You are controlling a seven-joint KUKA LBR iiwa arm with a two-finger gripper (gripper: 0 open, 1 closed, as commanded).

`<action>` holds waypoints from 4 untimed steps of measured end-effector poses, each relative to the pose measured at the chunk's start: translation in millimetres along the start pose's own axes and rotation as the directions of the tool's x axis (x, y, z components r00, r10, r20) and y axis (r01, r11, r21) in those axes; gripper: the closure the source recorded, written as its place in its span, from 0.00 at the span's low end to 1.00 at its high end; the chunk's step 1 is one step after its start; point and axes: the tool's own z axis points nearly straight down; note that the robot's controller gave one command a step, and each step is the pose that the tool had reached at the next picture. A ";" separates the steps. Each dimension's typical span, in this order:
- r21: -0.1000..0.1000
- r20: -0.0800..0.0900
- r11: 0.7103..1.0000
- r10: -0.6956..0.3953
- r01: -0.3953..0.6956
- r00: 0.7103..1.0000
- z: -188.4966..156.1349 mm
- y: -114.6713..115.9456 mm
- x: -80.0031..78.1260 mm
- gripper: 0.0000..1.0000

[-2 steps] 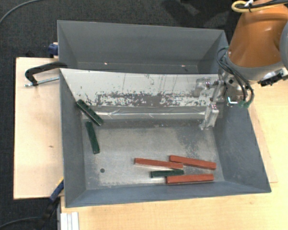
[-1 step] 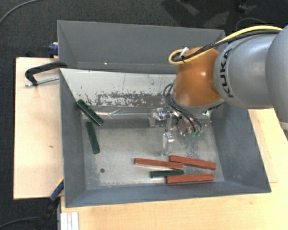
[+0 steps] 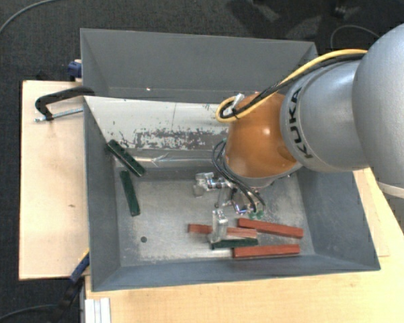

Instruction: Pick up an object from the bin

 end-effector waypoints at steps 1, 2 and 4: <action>0.003 0.005 1.000 0.004 -0.004 1.000 -1.0 -3.6 -2.1 1.00; 0.003 0.005 1.000 0.003 -0.003 1.000 -0.9 -3.6 -2.1 0.00; 0.007 0.009 1.000 0.009 -0.009 1.000 10.1 -128.6 32.6 0.00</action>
Offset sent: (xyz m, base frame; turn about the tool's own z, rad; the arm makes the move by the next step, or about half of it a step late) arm 0.0000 0.0000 0.0000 0.0000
